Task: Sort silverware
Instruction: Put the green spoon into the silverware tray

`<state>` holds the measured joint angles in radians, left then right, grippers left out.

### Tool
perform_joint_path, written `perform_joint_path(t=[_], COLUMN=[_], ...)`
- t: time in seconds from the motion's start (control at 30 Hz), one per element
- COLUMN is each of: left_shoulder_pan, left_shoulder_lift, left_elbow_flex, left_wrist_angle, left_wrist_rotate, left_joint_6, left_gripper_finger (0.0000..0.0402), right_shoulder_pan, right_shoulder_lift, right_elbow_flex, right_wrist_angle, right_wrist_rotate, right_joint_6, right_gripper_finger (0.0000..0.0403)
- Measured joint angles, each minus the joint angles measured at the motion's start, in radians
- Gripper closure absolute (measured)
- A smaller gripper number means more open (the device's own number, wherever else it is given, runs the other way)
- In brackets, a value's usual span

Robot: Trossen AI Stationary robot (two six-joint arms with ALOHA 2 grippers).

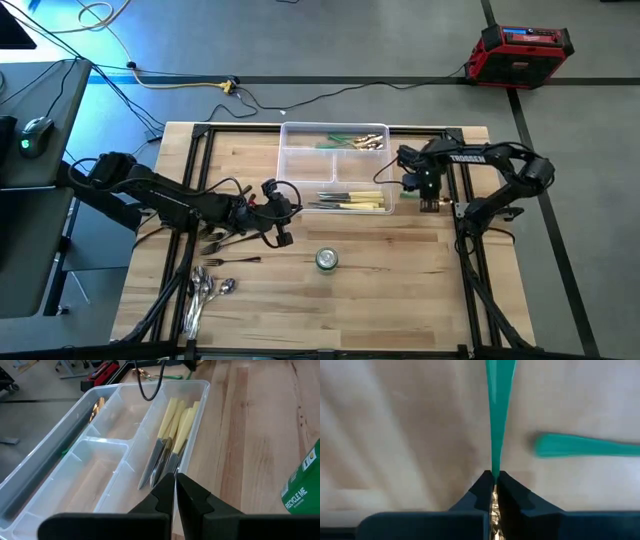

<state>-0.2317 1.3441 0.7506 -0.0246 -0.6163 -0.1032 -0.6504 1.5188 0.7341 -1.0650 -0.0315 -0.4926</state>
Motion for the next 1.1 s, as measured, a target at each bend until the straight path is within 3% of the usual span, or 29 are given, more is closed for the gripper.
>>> perform_joint_path(t=[0.2,0.47,0.6,0.9,1.1], left_shoulder_pan=[0.000,0.000,0.000,0.000,0.000], left_shoulder_lift=[0.000,0.000,0.000,0.000,0.000], left_elbow_flex=[0.000,0.000,0.000,0.001,0.001], left_wrist_angle=[0.000,0.000,-0.001,-0.001,-0.001], left_wrist_rotate=[0.000,0.000,0.001,0.002,0.002], left_joint_6=[0.000,0.000,0.000,0.000,0.000], left_gripper_finger=[0.0402,0.0402,0.0402,0.0402,0.0402], right_shoulder_pan=[0.075,0.141,0.142,0.091,0.095], right_shoulder_lift=[0.000,0.000,0.000,0.000,0.000], right_elbow_flex=[0.000,0.000,0.000,0.000,-0.009], right_wrist_angle=[0.013,0.056,0.087,0.172,0.178], right_wrist_rotate=[-0.070,0.096,0.119,0.119,-0.026], right_joint_6=[0.124,0.199,0.175,0.147,0.119], right_gripper_finger=[0.0393,0.0314,0.0281,0.0309,0.0319])
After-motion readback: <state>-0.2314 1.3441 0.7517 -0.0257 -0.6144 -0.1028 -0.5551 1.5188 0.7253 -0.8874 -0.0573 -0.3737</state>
